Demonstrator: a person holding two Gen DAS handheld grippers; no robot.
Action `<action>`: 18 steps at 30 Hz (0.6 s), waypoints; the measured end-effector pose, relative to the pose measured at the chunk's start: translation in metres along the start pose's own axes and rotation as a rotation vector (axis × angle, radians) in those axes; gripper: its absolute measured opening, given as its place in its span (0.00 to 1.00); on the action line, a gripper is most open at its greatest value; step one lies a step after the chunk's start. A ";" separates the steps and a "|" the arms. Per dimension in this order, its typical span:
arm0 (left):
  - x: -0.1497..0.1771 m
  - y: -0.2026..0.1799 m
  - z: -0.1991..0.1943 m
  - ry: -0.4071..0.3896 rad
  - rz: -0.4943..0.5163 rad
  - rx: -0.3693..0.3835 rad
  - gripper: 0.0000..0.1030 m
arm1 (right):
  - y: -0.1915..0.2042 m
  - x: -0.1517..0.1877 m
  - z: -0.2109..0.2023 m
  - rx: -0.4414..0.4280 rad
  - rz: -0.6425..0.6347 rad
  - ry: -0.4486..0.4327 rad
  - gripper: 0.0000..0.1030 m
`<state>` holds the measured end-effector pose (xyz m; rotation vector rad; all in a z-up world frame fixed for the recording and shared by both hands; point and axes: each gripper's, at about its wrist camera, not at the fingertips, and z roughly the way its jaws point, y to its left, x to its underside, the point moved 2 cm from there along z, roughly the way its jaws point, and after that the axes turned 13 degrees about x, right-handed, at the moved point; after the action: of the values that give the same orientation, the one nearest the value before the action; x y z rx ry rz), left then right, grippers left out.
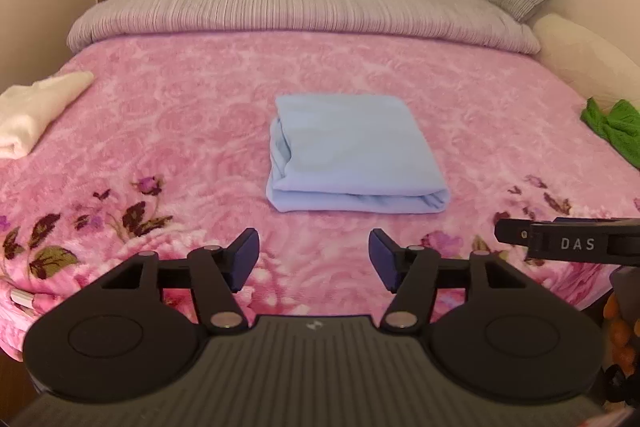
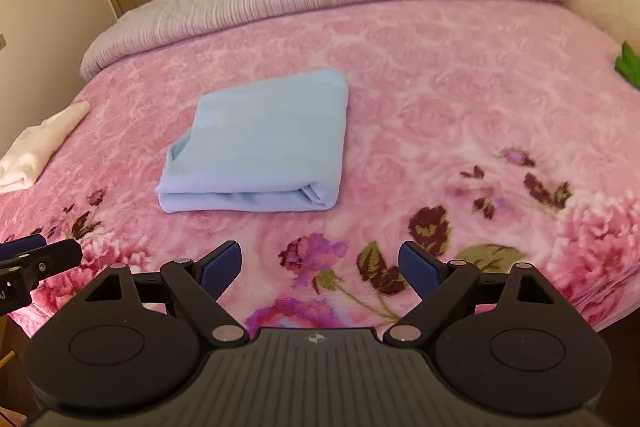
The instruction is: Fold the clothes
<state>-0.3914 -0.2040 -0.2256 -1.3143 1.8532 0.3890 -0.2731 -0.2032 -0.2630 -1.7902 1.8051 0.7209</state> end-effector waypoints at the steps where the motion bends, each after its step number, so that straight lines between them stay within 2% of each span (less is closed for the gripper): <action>1: 0.001 -0.002 -0.004 -0.007 0.003 0.003 0.57 | 0.000 0.001 -0.004 0.006 -0.001 -0.007 0.86; 10: 0.005 -0.009 -0.029 -0.059 0.000 0.028 0.59 | 0.003 0.004 -0.024 0.027 -0.016 -0.037 0.86; 18: 0.003 0.000 -0.036 -0.079 -0.053 0.067 0.60 | 0.014 0.000 -0.020 -0.005 -0.038 -0.030 0.86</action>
<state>-0.4074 -0.2292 -0.2055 -1.2822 1.7480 0.3437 -0.2870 -0.2166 -0.2475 -1.8024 1.7462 0.7345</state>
